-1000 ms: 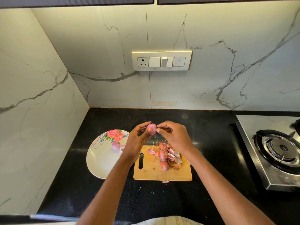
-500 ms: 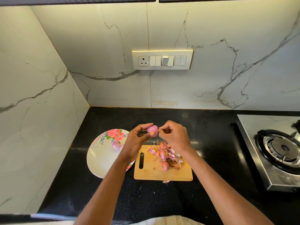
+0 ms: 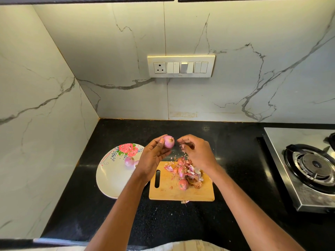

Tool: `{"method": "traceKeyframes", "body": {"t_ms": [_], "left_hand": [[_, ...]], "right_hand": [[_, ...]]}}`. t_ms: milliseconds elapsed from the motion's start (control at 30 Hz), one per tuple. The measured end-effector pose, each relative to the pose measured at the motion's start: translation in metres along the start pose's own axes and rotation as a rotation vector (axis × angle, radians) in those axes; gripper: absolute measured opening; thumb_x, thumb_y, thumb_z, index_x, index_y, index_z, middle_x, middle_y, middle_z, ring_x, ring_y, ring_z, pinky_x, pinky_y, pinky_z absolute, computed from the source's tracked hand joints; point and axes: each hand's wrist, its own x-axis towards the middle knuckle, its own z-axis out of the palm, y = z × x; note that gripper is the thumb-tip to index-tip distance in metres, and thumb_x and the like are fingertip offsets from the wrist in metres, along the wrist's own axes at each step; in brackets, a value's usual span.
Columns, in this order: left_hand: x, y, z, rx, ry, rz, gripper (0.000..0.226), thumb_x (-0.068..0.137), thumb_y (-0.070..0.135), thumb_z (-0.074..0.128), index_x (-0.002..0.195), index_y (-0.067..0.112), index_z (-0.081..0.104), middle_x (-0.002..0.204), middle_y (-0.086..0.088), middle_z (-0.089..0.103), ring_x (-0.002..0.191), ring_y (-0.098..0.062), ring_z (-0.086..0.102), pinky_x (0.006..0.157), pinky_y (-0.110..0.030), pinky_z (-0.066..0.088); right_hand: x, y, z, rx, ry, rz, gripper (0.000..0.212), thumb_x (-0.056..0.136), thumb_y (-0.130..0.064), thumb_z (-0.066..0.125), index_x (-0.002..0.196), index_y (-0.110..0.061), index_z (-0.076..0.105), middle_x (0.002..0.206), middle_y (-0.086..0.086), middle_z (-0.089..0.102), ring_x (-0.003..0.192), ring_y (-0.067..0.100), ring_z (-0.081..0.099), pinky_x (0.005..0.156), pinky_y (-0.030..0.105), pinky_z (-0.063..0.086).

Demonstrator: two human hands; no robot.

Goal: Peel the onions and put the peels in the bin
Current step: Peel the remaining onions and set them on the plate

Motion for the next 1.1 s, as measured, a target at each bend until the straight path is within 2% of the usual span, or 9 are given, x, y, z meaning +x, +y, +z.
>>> {"method": "traceKeyframes", "body": {"t_ms": [67,167,367,567,700,833,967,1033,1100], "left_hand": [[0.000,-0.002,0.000,0.028,-0.001,-0.001,0.031,0.104,0.024,0.051,0.132,0.017,0.061,0.124,-0.007,0.071,0.115,-0.023,0.069,0.101,-0.036,0.054],[0.000,-0.003,0.001,0.065,-0.008,0.005,0.034,0.103,0.025,0.052,0.133,0.015,0.061,0.124,-0.008,0.071,0.115,-0.025,0.069,0.101,-0.036,0.054],[0.000,0.000,0.002,0.090,-0.039,-0.012,0.034,0.103,0.027,0.050,0.133,0.015,0.061,0.124,-0.011,0.070,0.115,-0.026,0.069,0.102,-0.038,0.054],[-0.001,0.001,-0.003,0.109,-0.059,-0.056,0.030,0.107,0.025,0.046,0.129,0.015,0.063,0.121,-0.011,0.071,0.110,-0.026,0.070,0.100,-0.037,0.055],[0.000,-0.003,0.001,0.072,0.000,-0.036,0.032,0.105,0.024,0.050,0.133,0.013,0.061,0.123,-0.011,0.071,0.114,-0.027,0.069,0.102,-0.039,0.054],[0.002,-0.002,0.002,0.011,0.035,-0.045,0.031,0.104,0.022,0.051,0.132,0.012,0.061,0.124,-0.012,0.071,0.113,-0.027,0.070,0.103,-0.039,0.054],[0.003,-0.001,-0.001,-0.005,0.048,-0.061,0.032,0.105,0.021,0.050,0.133,0.011,0.060,0.123,-0.011,0.070,0.111,-0.024,0.070,0.103,-0.039,0.054],[0.004,-0.001,-0.001,-0.004,0.051,-0.062,0.033,0.105,0.022,0.050,0.134,0.010,0.059,0.123,-0.011,0.070,0.110,-0.023,0.070,0.104,-0.040,0.053],[0.004,-0.002,0.001,0.006,0.045,-0.059,0.034,0.104,0.023,0.050,0.134,0.010,0.059,0.123,-0.010,0.070,0.110,-0.023,0.070,0.104,-0.041,0.053]], "right_hand": [[0.000,-0.003,-0.001,0.013,0.006,-0.026,0.029,0.095,-0.006,0.067,0.113,-0.028,0.072,0.106,-0.020,0.069,0.095,-0.013,0.064,0.080,0.001,0.046],[0.000,-0.009,-0.002,0.104,0.011,-0.059,0.029,0.092,-0.014,0.073,0.118,-0.028,0.070,0.108,-0.022,0.069,0.100,-0.011,0.065,0.082,0.004,0.049],[-0.001,-0.011,-0.001,0.142,0.034,-0.103,0.027,0.089,-0.020,0.077,0.111,-0.033,0.070,0.102,-0.020,0.073,0.097,-0.002,0.069,0.085,0.016,0.055],[-0.003,-0.015,-0.002,0.058,-0.043,-0.135,0.026,0.092,-0.021,0.075,0.108,-0.035,0.061,0.098,-0.025,0.067,0.096,-0.005,0.065,0.079,0.007,0.049],[-0.006,-0.015,0.002,-0.019,-0.114,-0.096,0.022,0.099,-0.024,0.065,0.110,-0.033,0.049,0.103,-0.016,0.063,0.098,0.002,0.062,0.079,0.008,0.043],[-0.007,-0.010,0.004,-0.013,-0.101,-0.059,0.012,0.103,-0.023,0.057,0.109,-0.033,0.054,0.101,-0.014,0.063,0.096,0.002,0.062,0.077,0.013,0.045],[-0.005,0.005,-0.001,-0.114,-0.116,-0.020,0.018,0.106,-0.020,0.050,0.111,-0.034,0.058,0.095,-0.016,0.065,0.086,-0.005,0.062,0.072,0.009,0.045],[-0.005,0.011,-0.001,-0.176,-0.161,-0.010,0.023,0.103,-0.012,0.054,0.112,-0.031,0.062,0.102,-0.015,0.065,0.090,-0.002,0.062,0.077,0.011,0.048],[-0.005,0.015,-0.002,-0.210,-0.196,-0.022,0.028,0.098,-0.005,0.057,0.111,-0.029,0.065,0.110,-0.011,0.064,0.098,0.003,0.062,0.086,0.020,0.052]]}}
